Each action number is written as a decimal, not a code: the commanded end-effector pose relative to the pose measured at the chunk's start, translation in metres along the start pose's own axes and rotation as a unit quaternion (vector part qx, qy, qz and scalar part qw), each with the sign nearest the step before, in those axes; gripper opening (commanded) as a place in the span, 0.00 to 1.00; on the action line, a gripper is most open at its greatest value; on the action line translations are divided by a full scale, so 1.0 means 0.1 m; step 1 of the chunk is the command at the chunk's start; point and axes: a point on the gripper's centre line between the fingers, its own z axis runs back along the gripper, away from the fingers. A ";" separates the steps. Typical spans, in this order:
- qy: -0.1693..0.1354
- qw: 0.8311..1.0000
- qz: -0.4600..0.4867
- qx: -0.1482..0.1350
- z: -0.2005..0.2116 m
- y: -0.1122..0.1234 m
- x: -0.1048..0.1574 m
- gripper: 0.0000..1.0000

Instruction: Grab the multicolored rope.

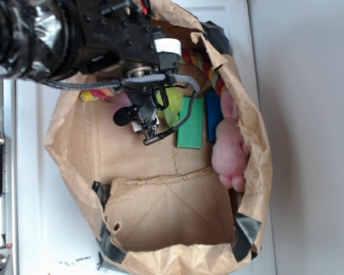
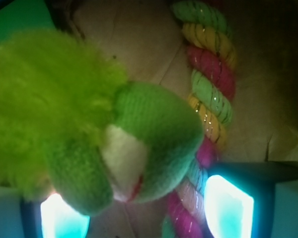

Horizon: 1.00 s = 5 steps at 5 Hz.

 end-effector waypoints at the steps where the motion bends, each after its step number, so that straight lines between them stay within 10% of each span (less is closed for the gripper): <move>1: -0.004 0.999 0.037 0.007 0.01 0.07 0.12 1.00; 5: -0.030 0.995 0.088 0.032 -0.01 0.08 0.20 1.00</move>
